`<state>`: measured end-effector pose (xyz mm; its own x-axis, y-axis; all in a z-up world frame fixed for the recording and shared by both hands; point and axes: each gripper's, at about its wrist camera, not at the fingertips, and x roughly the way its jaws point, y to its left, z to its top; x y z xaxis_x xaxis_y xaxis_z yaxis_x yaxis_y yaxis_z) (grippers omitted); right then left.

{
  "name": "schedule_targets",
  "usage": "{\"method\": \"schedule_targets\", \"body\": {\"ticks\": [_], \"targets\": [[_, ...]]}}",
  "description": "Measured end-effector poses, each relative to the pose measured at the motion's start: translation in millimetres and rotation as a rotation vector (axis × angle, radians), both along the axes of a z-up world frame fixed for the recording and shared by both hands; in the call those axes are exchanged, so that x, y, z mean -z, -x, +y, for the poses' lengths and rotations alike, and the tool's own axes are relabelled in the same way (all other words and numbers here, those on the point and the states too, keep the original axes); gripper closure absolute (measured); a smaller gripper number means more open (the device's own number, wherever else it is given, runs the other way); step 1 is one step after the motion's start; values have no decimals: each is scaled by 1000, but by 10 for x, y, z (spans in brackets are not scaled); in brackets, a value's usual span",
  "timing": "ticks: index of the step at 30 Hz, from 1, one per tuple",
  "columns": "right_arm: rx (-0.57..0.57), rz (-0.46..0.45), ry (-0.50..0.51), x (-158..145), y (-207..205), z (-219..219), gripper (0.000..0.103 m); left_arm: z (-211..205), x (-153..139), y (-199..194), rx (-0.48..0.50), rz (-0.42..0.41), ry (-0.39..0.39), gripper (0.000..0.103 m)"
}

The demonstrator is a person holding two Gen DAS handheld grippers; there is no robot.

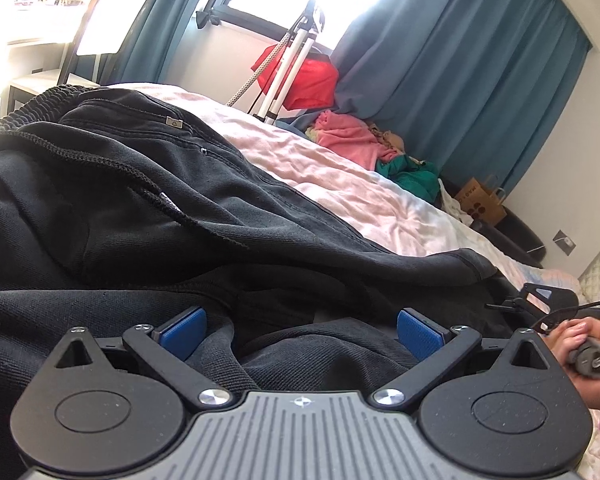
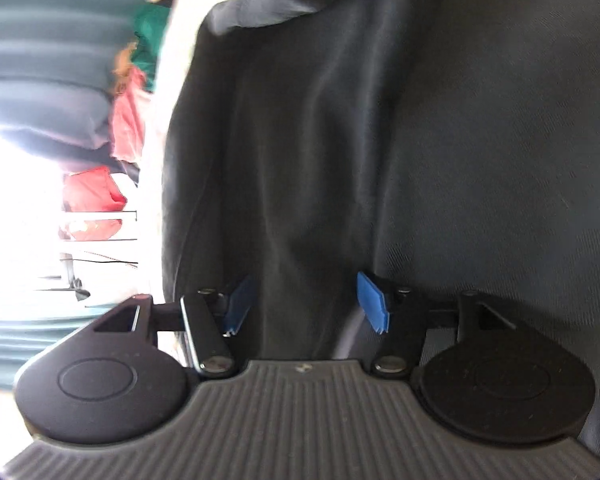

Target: Fold clothes

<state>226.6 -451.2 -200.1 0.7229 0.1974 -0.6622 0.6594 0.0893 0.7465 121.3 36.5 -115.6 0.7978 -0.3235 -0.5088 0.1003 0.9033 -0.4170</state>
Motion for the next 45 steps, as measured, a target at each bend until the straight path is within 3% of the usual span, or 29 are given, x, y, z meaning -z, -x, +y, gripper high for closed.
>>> {"method": "schedule_targets", "body": {"ticks": [4, 6, 11, 15, 18, 21, 22, 23, 25, 26, 35, 37, 40, 43, 45], "targets": [[-100, -29, 27, -52, -55, 259, 41, -17, 11, -12, 1, 7, -8, 1], [-81, -42, -33, 119, -126, 256, 42, -12, 12, -9, 2, 7, -4, 1], [-25, -96, -56, 295, -173, 139, 42, -5, 12, -6, 0, 7, 4, 1], [95, -151, 90, 188, -124, -49, 43, 3, 6, 11, -1, 3, 8, 1], [150, -103, 193, 157, -188, -242, 46, 17, 2, 11, -4, -3, 16, 1], [205, -54, 296, 127, -251, -436, 64, 31, 3, -2, -8, -2, 20, 1], [223, -37, 330, 117, -272, -500, 80, 38, 4, -6, -9, -4, 20, 1], [241, -21, 365, 106, -293, -565, 87, 46, 6, -10, -11, -7, 18, 1], [265, 18, 433, 48, -370, -667, 88, 60, 9, -27, -17, -11, 20, 1], [245, 22, 467, -108, -476, -634, 89, 72, 8, -39, -19, -11, 25, 1], [58, -434, 753, -2024, -1106, -67, 91, 126, -36, -54, -26, -34, 39, 1], [74, -435, 774, -1958, -975, -104, 91, 131, -50, -46, -25, -39, 39, 1], [138, -279, 743, -1636, -1118, -720, 91, 139, -63, -34, -27, -34, 38, 1], [193, -62, 624, -912, -624, -1060, 90, 162, -87, -18, -31, -31, 39, 1], [209, -28, 577, -610, -357, -1072, 91, 172, -103, -6, -33, -32, 34, 1]]}}
